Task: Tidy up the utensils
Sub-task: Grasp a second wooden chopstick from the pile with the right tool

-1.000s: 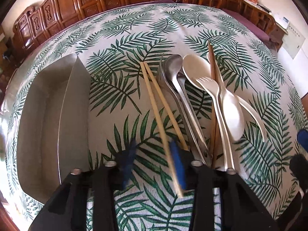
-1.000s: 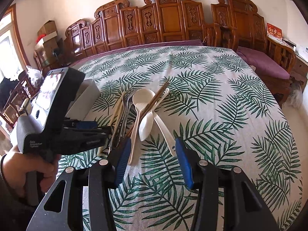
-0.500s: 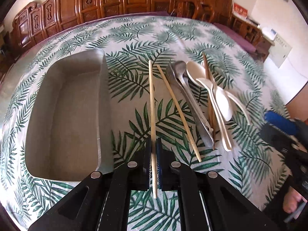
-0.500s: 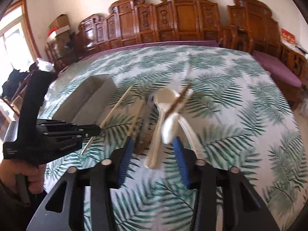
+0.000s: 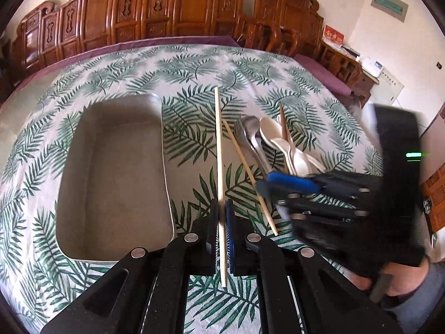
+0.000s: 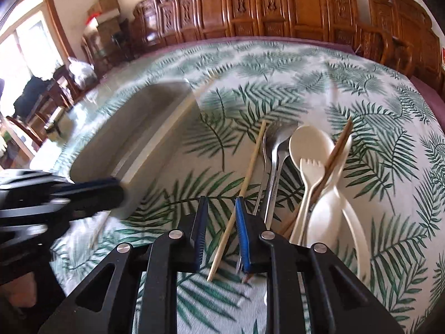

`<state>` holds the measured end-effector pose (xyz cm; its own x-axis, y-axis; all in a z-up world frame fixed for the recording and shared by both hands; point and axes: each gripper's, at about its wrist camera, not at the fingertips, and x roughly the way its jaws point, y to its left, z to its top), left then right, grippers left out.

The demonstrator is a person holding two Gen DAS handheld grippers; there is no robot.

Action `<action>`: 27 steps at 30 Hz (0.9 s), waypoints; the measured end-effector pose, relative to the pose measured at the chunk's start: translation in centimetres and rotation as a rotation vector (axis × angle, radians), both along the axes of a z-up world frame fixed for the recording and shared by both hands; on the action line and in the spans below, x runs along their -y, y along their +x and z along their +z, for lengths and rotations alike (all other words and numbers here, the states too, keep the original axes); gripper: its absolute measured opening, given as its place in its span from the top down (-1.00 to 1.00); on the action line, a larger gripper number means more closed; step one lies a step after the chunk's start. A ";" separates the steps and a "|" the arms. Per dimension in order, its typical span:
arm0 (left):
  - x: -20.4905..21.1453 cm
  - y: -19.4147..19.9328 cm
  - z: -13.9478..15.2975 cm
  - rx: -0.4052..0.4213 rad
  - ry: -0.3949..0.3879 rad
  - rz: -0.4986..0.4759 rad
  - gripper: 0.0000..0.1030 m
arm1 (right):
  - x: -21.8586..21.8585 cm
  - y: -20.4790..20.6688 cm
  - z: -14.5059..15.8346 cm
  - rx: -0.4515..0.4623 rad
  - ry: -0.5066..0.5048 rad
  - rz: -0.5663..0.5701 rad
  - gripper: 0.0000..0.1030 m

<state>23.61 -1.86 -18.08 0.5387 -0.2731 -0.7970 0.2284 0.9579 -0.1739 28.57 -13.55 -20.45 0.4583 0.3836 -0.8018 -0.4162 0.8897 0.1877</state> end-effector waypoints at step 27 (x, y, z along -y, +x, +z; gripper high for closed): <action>-7.9 0.9 2.0 0.022 -0.032 0.077 0.92 | -3.5 0.1 2.7 0.059 -0.168 -0.069 0.89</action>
<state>24.55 6.00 -16.04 0.5764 -0.2548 -0.7764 0.1580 0.9670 -0.2000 28.63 -10.03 -17.72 0.5273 0.2124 -0.8227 -0.3588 0.9333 0.0109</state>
